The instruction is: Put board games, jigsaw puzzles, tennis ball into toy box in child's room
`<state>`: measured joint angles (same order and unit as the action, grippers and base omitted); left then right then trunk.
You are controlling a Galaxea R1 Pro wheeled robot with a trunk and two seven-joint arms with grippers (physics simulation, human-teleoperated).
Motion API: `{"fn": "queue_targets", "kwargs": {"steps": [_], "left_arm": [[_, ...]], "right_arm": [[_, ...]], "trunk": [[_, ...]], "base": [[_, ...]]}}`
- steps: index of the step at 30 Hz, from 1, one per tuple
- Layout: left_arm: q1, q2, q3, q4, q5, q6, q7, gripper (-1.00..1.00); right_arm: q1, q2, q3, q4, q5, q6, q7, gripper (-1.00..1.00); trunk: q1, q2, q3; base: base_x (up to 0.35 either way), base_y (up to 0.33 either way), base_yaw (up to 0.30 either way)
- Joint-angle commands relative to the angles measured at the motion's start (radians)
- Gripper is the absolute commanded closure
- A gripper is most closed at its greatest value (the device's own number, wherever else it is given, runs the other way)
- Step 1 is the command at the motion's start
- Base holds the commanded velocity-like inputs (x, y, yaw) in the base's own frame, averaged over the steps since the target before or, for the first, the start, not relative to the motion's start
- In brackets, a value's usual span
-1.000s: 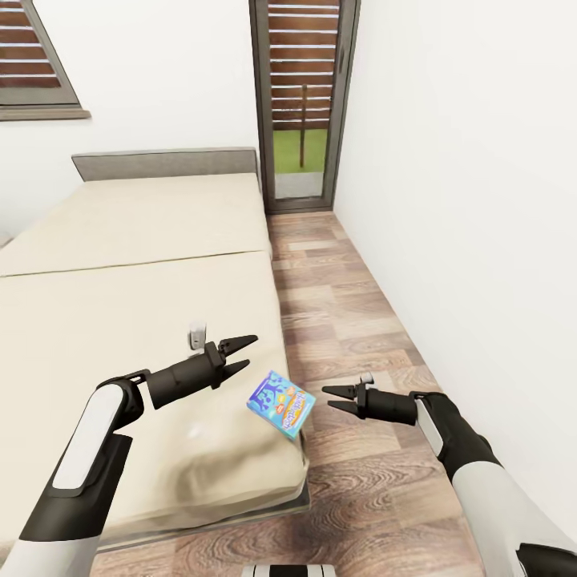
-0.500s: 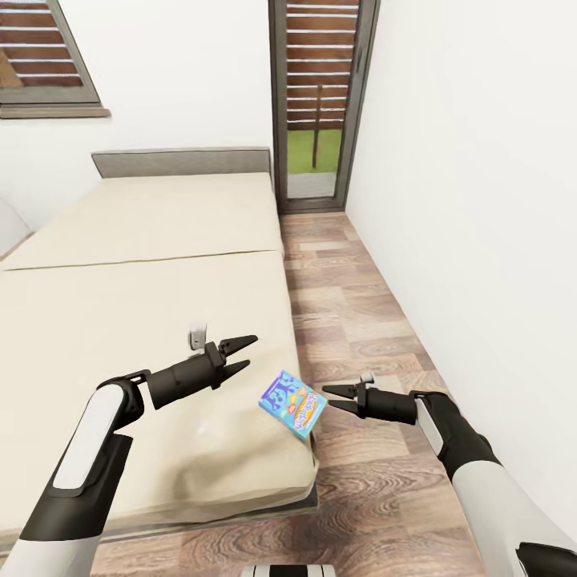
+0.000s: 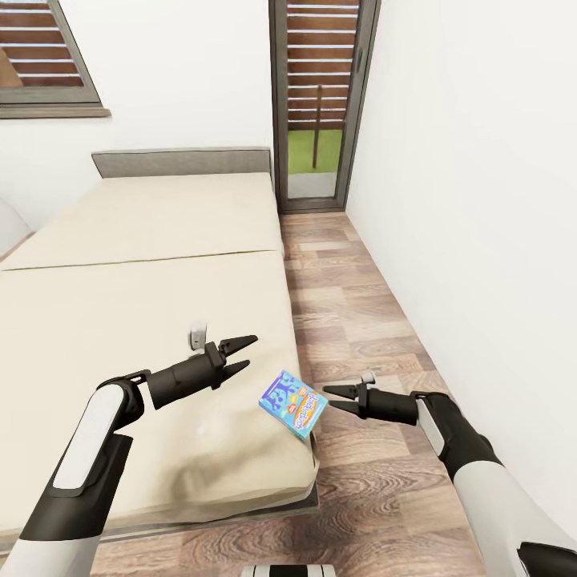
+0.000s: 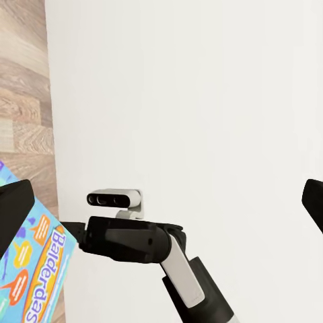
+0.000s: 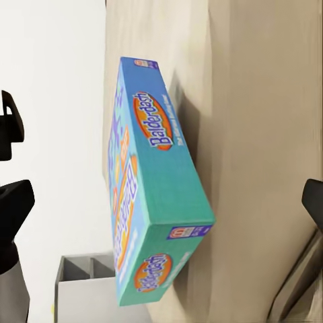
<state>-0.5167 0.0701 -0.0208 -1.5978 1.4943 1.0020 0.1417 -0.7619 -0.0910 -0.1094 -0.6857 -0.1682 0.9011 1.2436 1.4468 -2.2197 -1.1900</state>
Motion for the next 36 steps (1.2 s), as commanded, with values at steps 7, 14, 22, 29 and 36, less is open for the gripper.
{"fn": "queue_targets", "kwargs": {"steps": [7, 14, 22, 29, 36], "left_arm": [[0.000, 0.001, -0.001, -0.001, 0.011, 0.001, 0.010, -1.00], [0.000, 0.000, -0.001, -0.001, 0.011, 0.001, 0.011, -1.00], [-0.001, -0.001, -0.001, -0.001, 0.011, 0.001, 0.011, -1.00], [-0.001, -0.001, -0.001, 0.000, 0.011, 0.001, 0.011, -1.00], [-0.001, -0.002, -0.001, 0.000, 0.011, 0.001, 0.011, -1.00]], "right_arm": [[0.000, -0.007, -0.001, 0.003, -0.003, 0.005, 0.000, -1.00], [0.001, -0.011, -0.002, 0.005, -0.003, 0.005, 0.000, -1.00], [0.002, -0.013, -0.002, 0.008, -0.003, 0.005, 0.000, -1.00], [0.004, -0.011, -0.001, 0.009, -0.003, 0.005, -0.002, -1.00], [0.007, -0.007, 0.000, 0.009, -0.003, 0.004, -0.002, -1.00]], "trunk": [[0.000, 0.000, -0.001], [0.000, 0.000, -0.001], [0.000, 0.000, -0.001], [0.000, 0.000, -0.001], [0.000, 0.000, -0.001]], "base": [[0.000, 0.000, 0.003], [0.000, 0.000, 0.001], [0.000, 0.000, 0.000], [0.000, 0.000, 0.000], [0.000, 0.000, 0.000]]}}
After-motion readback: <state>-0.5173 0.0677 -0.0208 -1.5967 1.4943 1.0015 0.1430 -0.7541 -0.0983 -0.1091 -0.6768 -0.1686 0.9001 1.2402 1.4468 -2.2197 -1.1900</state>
